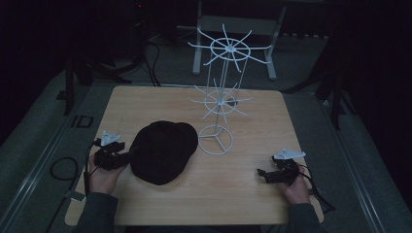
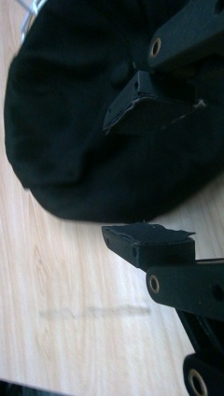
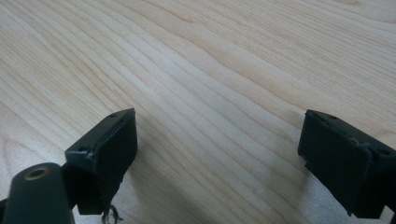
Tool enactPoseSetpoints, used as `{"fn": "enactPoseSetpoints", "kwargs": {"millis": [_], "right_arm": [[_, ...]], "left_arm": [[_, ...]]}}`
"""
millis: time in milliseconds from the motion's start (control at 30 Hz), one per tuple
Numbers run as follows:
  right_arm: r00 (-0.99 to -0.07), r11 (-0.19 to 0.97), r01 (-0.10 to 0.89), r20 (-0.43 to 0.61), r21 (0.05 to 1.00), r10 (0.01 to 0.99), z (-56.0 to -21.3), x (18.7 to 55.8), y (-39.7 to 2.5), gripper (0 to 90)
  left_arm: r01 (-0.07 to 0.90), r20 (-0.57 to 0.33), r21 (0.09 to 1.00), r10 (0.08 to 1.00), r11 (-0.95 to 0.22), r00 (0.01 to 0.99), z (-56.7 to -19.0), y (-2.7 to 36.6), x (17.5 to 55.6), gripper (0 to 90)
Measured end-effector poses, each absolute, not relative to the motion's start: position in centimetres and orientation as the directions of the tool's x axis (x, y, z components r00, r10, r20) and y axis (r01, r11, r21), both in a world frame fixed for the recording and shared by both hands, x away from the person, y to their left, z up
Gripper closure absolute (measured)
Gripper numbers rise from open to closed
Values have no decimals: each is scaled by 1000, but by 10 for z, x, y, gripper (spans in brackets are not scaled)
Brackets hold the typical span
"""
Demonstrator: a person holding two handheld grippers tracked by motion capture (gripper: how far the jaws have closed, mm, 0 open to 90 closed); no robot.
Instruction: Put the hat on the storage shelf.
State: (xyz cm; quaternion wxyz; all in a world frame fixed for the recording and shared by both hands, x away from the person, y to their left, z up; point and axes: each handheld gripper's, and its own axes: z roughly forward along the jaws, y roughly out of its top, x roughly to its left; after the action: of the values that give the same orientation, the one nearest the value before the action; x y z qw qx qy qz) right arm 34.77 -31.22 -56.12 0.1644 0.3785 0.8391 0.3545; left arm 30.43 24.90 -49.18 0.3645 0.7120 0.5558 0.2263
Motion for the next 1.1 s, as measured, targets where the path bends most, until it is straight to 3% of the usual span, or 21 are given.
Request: {"fn": "enactPoseSetpoints", "kwargs": {"millis": [667,1100], "right_arm": [[-659,462,521,-7,718,752,-561,347,-312,117],[-658,462,521,-6,718,753,-561,347,-312,117]], "left_arm": [[616,-14,749,925,-243,381,-490,230,359,442],[637,-37,715,894,-289,447,-494,222,400,530]]}}
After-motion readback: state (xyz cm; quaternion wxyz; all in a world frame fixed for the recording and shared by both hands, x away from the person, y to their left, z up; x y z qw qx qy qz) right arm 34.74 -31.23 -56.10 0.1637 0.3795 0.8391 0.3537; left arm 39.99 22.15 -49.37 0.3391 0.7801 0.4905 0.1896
